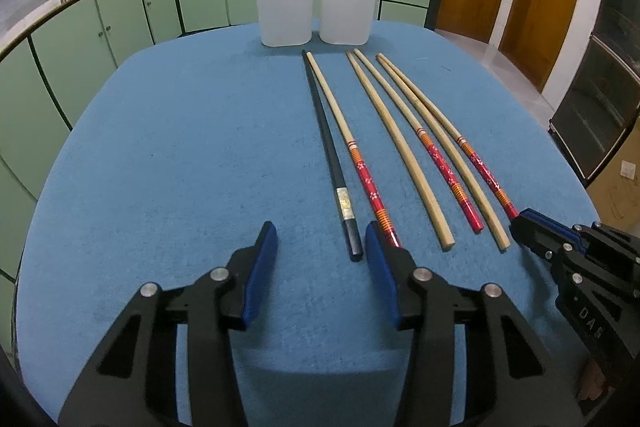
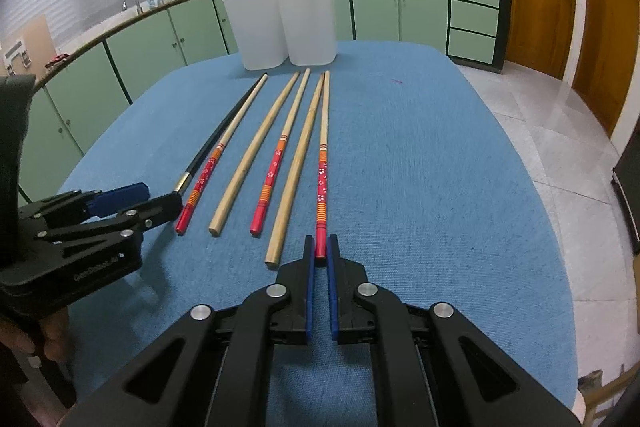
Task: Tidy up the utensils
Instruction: 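Grasp a black chopstick with the left tool while the right tool grasps a red-striped chopstick, then lift both held chopsticks and carry them toward the white holder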
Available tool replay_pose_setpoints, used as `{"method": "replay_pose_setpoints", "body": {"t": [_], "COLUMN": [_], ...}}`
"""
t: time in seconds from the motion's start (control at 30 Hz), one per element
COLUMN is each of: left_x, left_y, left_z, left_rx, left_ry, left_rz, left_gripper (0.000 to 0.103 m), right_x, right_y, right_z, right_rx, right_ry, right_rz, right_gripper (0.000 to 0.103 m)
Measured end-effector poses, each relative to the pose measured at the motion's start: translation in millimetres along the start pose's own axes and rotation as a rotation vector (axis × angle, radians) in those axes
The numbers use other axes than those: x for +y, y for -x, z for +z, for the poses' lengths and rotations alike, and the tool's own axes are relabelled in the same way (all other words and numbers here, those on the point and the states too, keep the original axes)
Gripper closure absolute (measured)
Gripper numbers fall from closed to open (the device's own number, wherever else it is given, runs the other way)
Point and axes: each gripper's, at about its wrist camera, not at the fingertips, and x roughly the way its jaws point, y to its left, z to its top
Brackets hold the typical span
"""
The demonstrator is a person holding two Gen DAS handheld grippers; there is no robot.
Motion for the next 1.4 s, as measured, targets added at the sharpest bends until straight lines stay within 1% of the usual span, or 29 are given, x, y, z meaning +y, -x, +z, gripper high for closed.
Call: {"method": "replay_pose_setpoints", "body": {"t": [0.07, 0.13, 0.17, 0.2, 0.23, 0.37, 0.47, 0.63, 0.77, 0.93, 1.1, 1.17, 1.4], "left_x": [-1.9, -6.1, -8.5, -10.3, -10.7, -6.6, -0.1, 3.4, 5.1, 7.9, 12.6, 14.8, 17.0], "left_y": [0.1, 0.2, 0.4, 0.5, 0.9, 2.0, 12.1, 42.5, 72.8, 105.8, 125.7, 129.1, 135.8], "left_z": [0.8, 2.6, 2.9, 3.3, 3.2, 5.1, 6.4, 12.4, 25.6, 48.6, 74.9, 84.1, 108.9], "left_rx": [-0.001, -0.003, -0.005, -0.005, -0.005, -0.001, -0.018, -0.1, -0.179, -0.271, -0.332, -0.347, -0.366], "left_ry": [-0.001, -0.01, -0.018, -0.024, -0.026, -0.002, 0.01, -0.021, -0.034, -0.029, -0.015, -0.009, -0.004], "left_rz": [0.001, 0.0, 0.0, -0.006, -0.007, -0.02, -0.017, 0.006, 0.013, 0.011, -0.009, -0.017, -0.054], "left_gripper": [0.064, 0.08, 0.083, 0.091, 0.095, 0.096, 0.097, 0.097, 0.097, 0.097, 0.097, 0.097, 0.097], "right_x": [1.4, 2.1, 2.0, 1.9, 1.5, 2.4, 1.2, 1.1, 1.0, -0.5, -4.4, -8.2, -16.7], "right_y": [0.0, -0.4, -0.5, -0.4, -0.4, 4.5, 11.8, 32.0, 50.1, 76.1, 95.7, 101.9, 115.5], "right_z": [-0.2, 0.3, 0.2, 0.5, 0.9, 3.0, 5.7, 15.3, 27.8, 52.5, 79.5, 94.0, 137.7], "right_rx": [0.0, 0.0, 0.0, 0.001, 0.001, 0.002, -0.015, -0.057, -0.103, -0.167, -0.213, -0.228, -0.239], "right_ry": [0.002, 0.003, 0.003, 0.0, -0.001, 0.005, 0.014, 0.026, 0.041, 0.051, 0.033, 0.014, -0.022], "right_rz": [-0.006, -0.009, -0.009, -0.009, -0.009, -0.024, -0.031, -0.034, -0.04, -0.049, -0.015, 0.006, 0.032], "right_gripper": [0.097, 0.097, 0.097, 0.097, 0.097, 0.098, 0.098, 0.098, 0.098, 0.098, 0.098, 0.098, 0.098]}}
